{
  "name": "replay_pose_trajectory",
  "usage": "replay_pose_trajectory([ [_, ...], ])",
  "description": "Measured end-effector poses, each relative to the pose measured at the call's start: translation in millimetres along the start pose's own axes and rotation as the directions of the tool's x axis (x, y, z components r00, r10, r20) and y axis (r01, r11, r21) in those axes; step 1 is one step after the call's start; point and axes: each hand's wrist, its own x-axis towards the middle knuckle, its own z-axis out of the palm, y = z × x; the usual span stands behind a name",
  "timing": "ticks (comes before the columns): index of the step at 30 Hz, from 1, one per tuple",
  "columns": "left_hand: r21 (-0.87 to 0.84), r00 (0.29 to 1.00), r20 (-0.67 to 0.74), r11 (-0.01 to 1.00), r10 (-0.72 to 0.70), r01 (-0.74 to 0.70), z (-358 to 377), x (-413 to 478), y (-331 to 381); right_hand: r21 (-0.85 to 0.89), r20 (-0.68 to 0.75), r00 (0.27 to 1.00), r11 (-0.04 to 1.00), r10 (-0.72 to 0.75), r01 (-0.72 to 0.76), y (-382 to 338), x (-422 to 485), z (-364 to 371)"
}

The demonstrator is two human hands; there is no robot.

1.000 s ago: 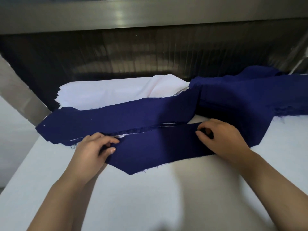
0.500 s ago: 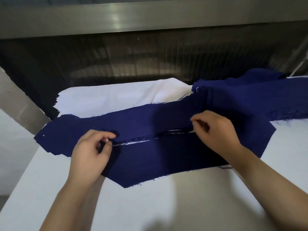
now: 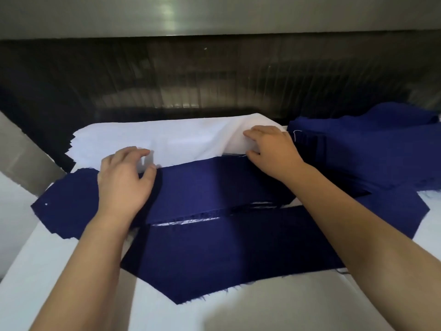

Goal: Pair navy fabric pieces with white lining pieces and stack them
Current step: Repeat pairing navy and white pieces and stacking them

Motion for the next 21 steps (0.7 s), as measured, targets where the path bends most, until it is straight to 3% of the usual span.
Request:
replay_pose_trajectory([
  [5, 0.043, 0.996, 0.065, 0.998, -0.053, 0.05, 9, 0, -7, -0.004, 0.007, 1.0, 1.0, -0.021, 0.021, 3, 4, 3],
  [11, 0.116, 0.995, 0.072, 0.991, -0.069, 0.06, 11, 1, -3, -0.042, -0.081, 0.996, 0.999, -0.031, 0.028, 4, 8, 1],
  [21, 0.134, 0.991, -0.02, 0.982, -0.13, 0.131, 19, 13, 10, -0.087, -0.063, 0.996, 0.994, -0.068, 0.063, -1, 6, 6],
])
